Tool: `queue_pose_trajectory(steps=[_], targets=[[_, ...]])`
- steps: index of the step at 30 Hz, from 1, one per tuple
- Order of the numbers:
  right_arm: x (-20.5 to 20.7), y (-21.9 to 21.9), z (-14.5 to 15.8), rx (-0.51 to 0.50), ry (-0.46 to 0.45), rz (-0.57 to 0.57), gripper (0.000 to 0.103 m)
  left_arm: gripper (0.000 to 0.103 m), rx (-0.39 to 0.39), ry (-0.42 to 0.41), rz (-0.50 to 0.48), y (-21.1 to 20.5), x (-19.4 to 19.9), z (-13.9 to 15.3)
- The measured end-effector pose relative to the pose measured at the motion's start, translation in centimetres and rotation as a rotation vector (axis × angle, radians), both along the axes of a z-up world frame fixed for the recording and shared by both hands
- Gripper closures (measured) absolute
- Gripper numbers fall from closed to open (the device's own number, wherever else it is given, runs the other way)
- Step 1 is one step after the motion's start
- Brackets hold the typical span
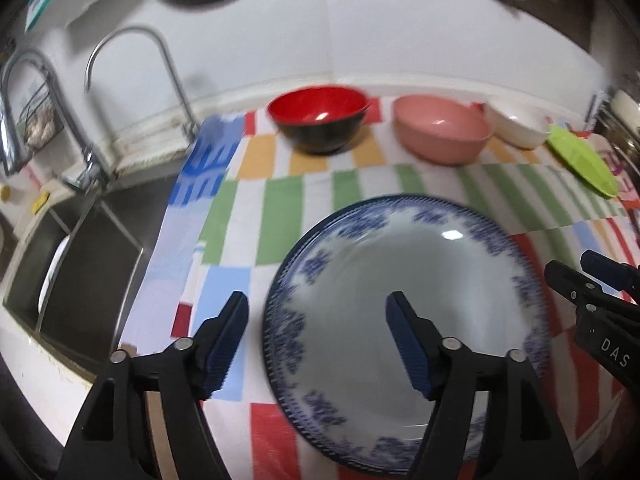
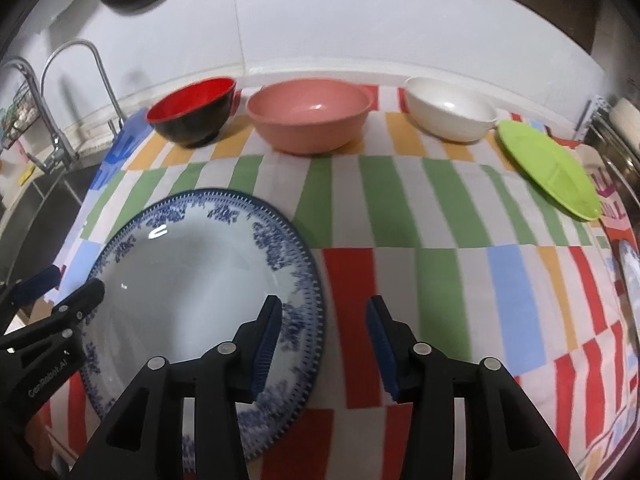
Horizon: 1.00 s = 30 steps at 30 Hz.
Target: Organize plates and bowls
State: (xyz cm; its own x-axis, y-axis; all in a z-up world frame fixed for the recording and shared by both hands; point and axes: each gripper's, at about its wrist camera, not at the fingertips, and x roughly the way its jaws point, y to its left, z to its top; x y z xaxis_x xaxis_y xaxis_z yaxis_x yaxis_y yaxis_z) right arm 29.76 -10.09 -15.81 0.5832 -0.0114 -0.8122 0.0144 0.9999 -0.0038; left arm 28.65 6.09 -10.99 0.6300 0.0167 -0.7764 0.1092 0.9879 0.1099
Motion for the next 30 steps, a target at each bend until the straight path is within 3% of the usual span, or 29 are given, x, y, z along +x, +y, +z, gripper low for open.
queue_pose_trajectory(steps=[2,8,16,30], targets=[[-0.8,-0.8,0.9,0.008,-0.026,-0.021,0.047,0.018,-0.004,-0.026,-0.025,-0.8,-0.1,0.7],[-3.2,-3.5,3.4,-0.019,-0.096,-0.097,0.035,0.006,0.007,-0.131,-0.110,-4.4,-1.0,3.2],[-6.6,-8.8,6.2,-0.048,-0.178,-0.223,0.028,0.002,-0.013,-0.224,-0.248,-11.1,-2.1,6.2],[-11.1,-19.9,8.1,-0.052,-0.251,-0.423,0.027,0.002,-0.100,-0.213,-0.425,-22.8,-3.3,7.8]])
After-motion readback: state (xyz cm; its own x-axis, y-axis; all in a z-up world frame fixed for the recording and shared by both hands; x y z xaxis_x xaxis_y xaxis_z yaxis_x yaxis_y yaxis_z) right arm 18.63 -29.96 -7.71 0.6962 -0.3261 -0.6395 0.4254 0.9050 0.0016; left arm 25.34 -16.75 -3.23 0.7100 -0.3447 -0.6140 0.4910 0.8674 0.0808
